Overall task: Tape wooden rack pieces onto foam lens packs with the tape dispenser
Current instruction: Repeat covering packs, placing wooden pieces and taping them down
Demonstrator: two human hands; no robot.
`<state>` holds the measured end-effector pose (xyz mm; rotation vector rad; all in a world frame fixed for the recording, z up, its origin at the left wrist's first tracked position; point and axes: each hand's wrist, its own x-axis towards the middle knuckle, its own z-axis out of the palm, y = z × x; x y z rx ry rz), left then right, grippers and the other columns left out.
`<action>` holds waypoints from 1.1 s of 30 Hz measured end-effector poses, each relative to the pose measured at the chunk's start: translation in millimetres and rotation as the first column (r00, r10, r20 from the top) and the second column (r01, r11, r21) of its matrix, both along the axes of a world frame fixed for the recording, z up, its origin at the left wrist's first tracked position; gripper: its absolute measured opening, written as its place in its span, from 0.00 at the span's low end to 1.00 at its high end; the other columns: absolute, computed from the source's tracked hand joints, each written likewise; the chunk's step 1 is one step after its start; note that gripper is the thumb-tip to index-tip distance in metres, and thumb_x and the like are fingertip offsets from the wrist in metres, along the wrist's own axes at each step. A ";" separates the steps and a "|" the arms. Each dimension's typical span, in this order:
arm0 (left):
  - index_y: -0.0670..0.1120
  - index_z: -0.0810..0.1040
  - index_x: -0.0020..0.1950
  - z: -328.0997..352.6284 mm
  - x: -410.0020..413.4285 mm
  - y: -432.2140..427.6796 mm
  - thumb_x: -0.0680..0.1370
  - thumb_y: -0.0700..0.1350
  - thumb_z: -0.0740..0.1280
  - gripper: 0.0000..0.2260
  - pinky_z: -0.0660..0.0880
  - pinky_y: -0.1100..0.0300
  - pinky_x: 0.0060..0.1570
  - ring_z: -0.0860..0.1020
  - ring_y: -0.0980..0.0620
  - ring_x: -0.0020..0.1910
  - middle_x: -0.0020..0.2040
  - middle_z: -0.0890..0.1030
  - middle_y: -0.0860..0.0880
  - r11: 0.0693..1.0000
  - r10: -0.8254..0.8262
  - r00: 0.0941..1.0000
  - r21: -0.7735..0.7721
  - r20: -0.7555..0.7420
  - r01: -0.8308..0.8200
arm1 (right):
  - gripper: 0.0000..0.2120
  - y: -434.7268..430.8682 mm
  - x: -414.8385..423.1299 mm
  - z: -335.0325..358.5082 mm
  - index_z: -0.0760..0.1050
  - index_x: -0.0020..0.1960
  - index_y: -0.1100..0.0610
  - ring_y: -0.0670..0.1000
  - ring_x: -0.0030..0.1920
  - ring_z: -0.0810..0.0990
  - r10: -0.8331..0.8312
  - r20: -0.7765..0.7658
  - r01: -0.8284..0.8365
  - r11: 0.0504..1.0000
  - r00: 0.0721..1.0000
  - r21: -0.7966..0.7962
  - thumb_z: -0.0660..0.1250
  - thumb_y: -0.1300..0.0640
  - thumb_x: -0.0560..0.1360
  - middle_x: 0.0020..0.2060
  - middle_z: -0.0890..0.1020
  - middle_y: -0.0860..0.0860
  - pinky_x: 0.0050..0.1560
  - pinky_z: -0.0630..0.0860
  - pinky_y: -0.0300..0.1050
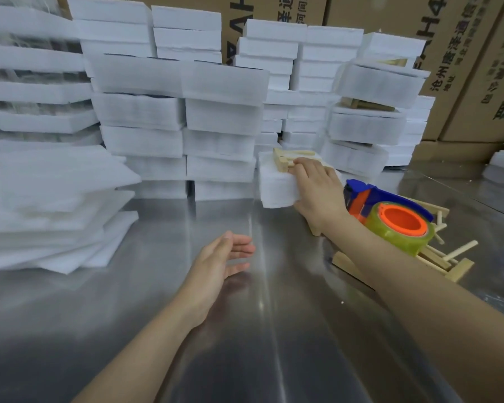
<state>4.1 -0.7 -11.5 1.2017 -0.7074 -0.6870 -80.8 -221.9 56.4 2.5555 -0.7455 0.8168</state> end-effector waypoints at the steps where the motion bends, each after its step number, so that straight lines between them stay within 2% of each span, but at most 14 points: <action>1: 0.42 0.80 0.51 -0.2 0.0 -0.4 0.84 0.47 0.53 0.17 0.79 0.59 0.49 0.82 0.53 0.47 0.46 0.84 0.44 1.000 0.002 1.000 -0.002 -0.003 -0.002 | 0.26 -3.7 5.7 1.0 0.70 0.64 0.61 0.59 0.64 0.70 -0.009 0.000 0.009 1.000 1.000 0.002 0.69 0.66 0.66 0.64 0.72 0.57 0.61 0.65 0.51; 4: 0.42 0.80 0.50 -1.0 0.3 -0.6 0.84 0.48 0.53 0.17 0.79 0.59 0.50 0.82 0.53 0.47 0.45 0.84 0.45 1.000 0.004 1.000 -0.002 0.013 -0.004 | 0.27 -15.3 22.9 4.9 0.68 0.62 0.61 0.58 0.62 0.70 -0.028 -0.027 0.028 1.000 0.999 0.013 0.70 0.68 0.65 0.63 0.72 0.57 0.58 0.68 0.49; 9: 0.42 0.80 0.50 -1.3 1.0 -0.8 0.84 0.48 0.53 0.18 0.79 0.57 0.51 0.82 0.52 0.49 0.45 0.85 0.45 1.000 0.002 1.000 -0.005 0.008 -0.002 | 0.35 -29.3 37.8 14.5 0.66 0.64 0.61 0.57 0.63 0.70 -0.034 -0.106 0.044 0.995 0.994 0.088 0.80 0.57 0.63 0.63 0.71 0.56 0.57 0.69 0.49; 15: 0.42 0.80 0.50 -0.2 0.6 0.1 0.84 0.48 0.53 0.18 0.79 0.59 0.49 0.82 0.52 0.48 0.45 0.85 0.45 1.000 -0.002 1.000 0.001 0.006 0.002 | 0.39 -31.1 45.1 24.3 0.64 0.68 0.59 0.56 0.63 0.70 -0.108 -0.180 0.115 0.993 0.978 0.025 0.79 0.51 0.64 0.63 0.70 0.56 0.51 0.73 0.50; 18: 0.42 0.81 0.49 -0.2 -0.8 -0.5 0.84 0.48 0.53 0.18 0.78 0.59 0.49 0.82 0.52 0.48 0.45 0.85 0.46 1.000 0.012 0.999 0.020 0.032 -0.012 | 0.39 -34.9 54.0 28.6 0.63 0.68 0.60 0.56 0.63 0.69 -0.130 -0.183 0.149 0.984 0.974 0.098 0.79 0.52 0.65 0.65 0.68 0.56 0.48 0.71 0.48; 23: 0.42 0.81 0.48 2.3 -2.4 -1.0 0.84 0.47 0.53 0.18 0.79 0.57 0.52 0.82 0.51 0.48 0.44 0.85 0.46 1.000 0.014 1.000 0.020 0.022 -0.015 | 0.41 -46.1 68.0 30.2 0.63 0.69 0.61 0.57 0.65 0.65 -0.070 -0.252 0.114 0.980 0.965 0.164 0.80 0.57 0.63 0.64 0.66 0.57 0.51 0.71 0.49; 27: 0.42 0.81 0.47 4.0 -4.9 -0.5 0.84 0.47 0.53 0.18 0.79 0.58 0.51 0.82 0.52 0.46 0.43 0.85 0.46 1.000 0.014 1.000 0.023 0.020 -0.015 | 0.36 -58.3 71.3 27.4 0.67 0.65 0.62 0.58 0.62 0.67 -0.193 -0.213 0.203 0.979 0.958 0.027 0.80 0.53 0.63 0.62 0.69 0.57 0.58 0.67 0.49; 29: 0.41 0.80 0.47 4.8 -5.2 0.1 0.84 0.47 0.53 0.18 0.79 0.58 0.51 0.82 0.52 0.45 0.43 0.85 0.45 1.000 0.018 1.000 0.015 0.006 -0.018 | 0.34 -61.7 77.9 13.0 0.65 0.66 0.63 0.59 0.62 0.68 -0.181 -0.222 0.206 0.974 0.958 0.097 0.78 0.60 0.66 0.62 0.69 0.59 0.58 0.68 0.48; 31: 0.41 0.80 0.46 4.7 -4.8 0.3 0.83 0.47 0.53 0.18 0.79 0.57 0.51 0.82 0.52 0.45 0.42 0.85 0.45 1.000 0.013 1.000 0.008 -0.001 -0.013 | 0.28 -63.1 86.1 -1.0 0.64 0.67 0.65 0.61 0.64 0.68 -0.160 -0.206 0.201 0.961 0.965 0.193 0.71 0.68 0.70 0.64 0.68 0.61 0.59 0.70 0.50; 33: 0.41 0.80 0.46 4.3 -4.5 -0.3 0.83 0.47 0.53 0.18 0.79 0.58 0.50 0.82 0.53 0.44 0.41 0.85 0.46 1.000 0.011 1.000 0.003 -0.005 -0.011 | 0.21 -64.3 90.6 -9.0 0.66 0.65 0.66 0.61 0.62 0.71 -0.146 -0.160 0.187 0.941 0.976 0.283 0.64 0.71 0.74 0.63 0.70 0.62 0.56 0.71 0.52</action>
